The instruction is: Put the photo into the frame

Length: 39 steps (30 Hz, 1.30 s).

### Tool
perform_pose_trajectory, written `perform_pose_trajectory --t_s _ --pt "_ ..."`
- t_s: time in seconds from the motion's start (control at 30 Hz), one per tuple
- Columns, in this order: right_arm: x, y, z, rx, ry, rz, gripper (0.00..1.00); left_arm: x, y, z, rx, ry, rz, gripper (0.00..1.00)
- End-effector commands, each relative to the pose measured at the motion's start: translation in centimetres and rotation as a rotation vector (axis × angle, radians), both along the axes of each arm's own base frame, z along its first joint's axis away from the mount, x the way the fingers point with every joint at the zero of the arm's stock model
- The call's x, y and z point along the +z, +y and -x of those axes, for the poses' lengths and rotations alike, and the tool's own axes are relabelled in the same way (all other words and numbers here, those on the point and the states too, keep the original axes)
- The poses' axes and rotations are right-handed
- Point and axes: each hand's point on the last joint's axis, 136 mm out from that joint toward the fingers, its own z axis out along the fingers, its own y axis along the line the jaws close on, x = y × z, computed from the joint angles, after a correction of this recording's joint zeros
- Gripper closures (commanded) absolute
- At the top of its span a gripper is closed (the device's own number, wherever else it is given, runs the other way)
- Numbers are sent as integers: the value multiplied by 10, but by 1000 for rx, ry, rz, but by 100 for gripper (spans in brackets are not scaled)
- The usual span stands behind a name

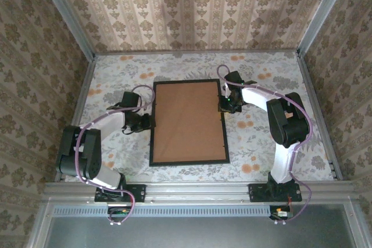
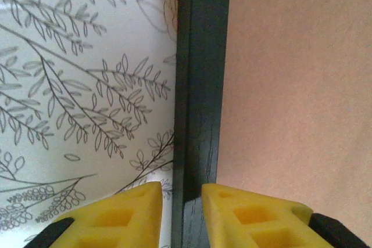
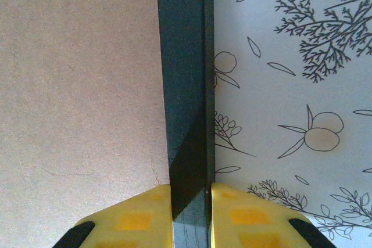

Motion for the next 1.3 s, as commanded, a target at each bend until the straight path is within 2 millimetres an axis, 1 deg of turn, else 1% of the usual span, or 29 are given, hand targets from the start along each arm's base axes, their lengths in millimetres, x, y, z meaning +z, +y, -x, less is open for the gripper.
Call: perform_pose_trajectory --t_s 0.0,0.23,0.4,0.63,0.87,1.03,1.27 --pt "-21 -1 5 -9 41 17 81 -6 2 18 -23 45 -22 68" --pt "-22 0 4 -8 41 13 81 -8 -2 19 -31 43 -12 68" --pt "-23 0 5 -9 45 11 81 -7 -12 13 -43 27 26 68" --pt "-22 1 5 -9 47 7 81 -11 -25 10 -77 29 38 68" --pt "-23 2 5 -8 48 2 81 -21 -29 15 -103 54 20 67" --pt "-24 4 6 -5 50 1 81 -29 -34 19 -142 75 -13 63" --pt "-24 7 8 -1 53 0 81 -37 -44 21 -200 92 -54 59"
